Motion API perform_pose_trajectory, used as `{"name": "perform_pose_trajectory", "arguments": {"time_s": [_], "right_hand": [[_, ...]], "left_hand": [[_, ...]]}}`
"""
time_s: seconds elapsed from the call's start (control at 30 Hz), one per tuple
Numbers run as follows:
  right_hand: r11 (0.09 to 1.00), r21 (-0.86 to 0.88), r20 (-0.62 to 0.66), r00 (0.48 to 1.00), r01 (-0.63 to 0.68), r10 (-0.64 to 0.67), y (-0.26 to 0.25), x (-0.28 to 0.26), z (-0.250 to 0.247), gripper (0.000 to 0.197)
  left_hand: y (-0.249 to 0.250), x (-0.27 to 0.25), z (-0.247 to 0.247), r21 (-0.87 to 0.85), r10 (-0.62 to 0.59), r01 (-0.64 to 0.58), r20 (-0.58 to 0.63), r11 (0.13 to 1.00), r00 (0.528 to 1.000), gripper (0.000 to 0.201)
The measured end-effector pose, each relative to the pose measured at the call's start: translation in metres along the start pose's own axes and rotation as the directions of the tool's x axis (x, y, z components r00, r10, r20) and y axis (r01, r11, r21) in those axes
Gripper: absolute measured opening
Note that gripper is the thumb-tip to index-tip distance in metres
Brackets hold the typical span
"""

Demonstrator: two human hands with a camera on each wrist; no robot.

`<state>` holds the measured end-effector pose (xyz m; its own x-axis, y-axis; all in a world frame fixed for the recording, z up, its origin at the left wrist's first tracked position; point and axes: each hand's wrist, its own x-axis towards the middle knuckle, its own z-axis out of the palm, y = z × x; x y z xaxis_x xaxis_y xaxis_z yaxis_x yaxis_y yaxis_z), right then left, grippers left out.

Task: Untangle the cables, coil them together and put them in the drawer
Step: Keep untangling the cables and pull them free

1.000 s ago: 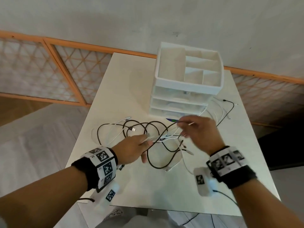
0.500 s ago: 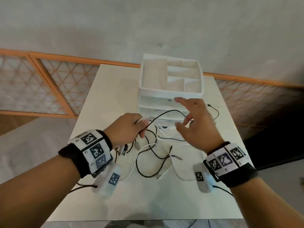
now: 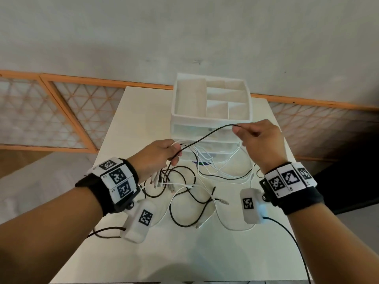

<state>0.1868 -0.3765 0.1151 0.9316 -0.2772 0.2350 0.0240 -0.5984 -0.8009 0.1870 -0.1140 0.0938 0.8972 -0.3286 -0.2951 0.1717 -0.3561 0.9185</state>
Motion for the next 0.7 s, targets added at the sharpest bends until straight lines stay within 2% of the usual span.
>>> {"name": "perform_pose_trajectory", "arguments": {"time_s": [0.17,0.23,0.27,0.33,0.37,0.4,0.43,0.53,0.6,0.63,0.67,0.7], "right_hand": [[0.981,0.188,-0.168,0.982,-0.051,0.083,0.005,0.013,-0.012,0.007],[0.986,0.164,-0.210,0.976,-0.025,0.060,0.009,0.015,-0.015,0.003],[0.996,0.084,-0.174,0.984,-0.013,0.028,0.014,0.015,-0.016,0.006],[0.975,-0.223,0.106,0.994,0.005,0.020,0.019,0.010,-0.016,0.016],[0.925,-0.378,0.258,0.964,0.039,0.064,0.021,0.005,-0.014,0.018],[0.876,-0.475,0.357,0.928,0.080,0.109,0.020,0.002,-0.012,0.027],[0.855,-0.507,0.402,0.907,0.105,0.127,0.017,-0.001,-0.011,0.041],[0.922,-0.371,0.398,0.916,0.108,0.053,-0.004,-0.005,-0.012,0.066],[0.966,-0.222,0.491,0.871,0.136,-0.010,-0.028,-0.016,-0.006,0.070],[0.971,-0.170,0.563,0.825,0.170,-0.045,-0.039,-0.023,0.002,0.064],[0.966,-0.130,0.623,0.777,0.223,-0.096,-0.045,-0.032,0.012,0.051],[0.957,-0.129,0.649,0.752,0.260,-0.117,-0.042,-0.037,0.025,0.033]], "left_hand": [[-0.001,-0.003,0.000,-0.171,-0.055,0.061,0.036,0.983,0.998,0.029],[-0.002,-0.004,-0.002,-0.180,-0.061,0.066,0.032,0.981,0.998,0.028],[-0.002,-0.004,-0.002,-0.182,-0.062,0.065,0.025,0.981,0.998,0.028],[-0.001,-0.004,-0.004,-0.156,-0.056,0.056,0.004,0.986,0.998,0.029],[0.000,-0.004,-0.005,-0.127,-0.051,0.049,-0.006,0.991,0.999,0.031],[0.003,-0.004,-0.006,-0.085,-0.040,0.039,-0.013,0.996,0.999,0.034],[0.005,-0.005,-0.007,-0.026,-0.026,0.026,-0.016,0.999,1.000,0.037],[0.013,-0.005,-0.009,0.157,0.022,-0.022,0.002,0.987,1.000,0.042],[0.023,-0.008,-0.006,0.218,0.071,-0.079,0.044,0.973,0.997,0.041],[0.030,-0.010,-0.003,0.251,0.107,-0.121,0.067,0.960,0.992,0.039],[0.037,-0.013,0.001,0.284,0.157,-0.174,0.083,0.943,0.984,0.037],[0.046,-0.017,0.003,0.307,0.214,-0.229,0.083,0.924,0.973,0.036]]}}
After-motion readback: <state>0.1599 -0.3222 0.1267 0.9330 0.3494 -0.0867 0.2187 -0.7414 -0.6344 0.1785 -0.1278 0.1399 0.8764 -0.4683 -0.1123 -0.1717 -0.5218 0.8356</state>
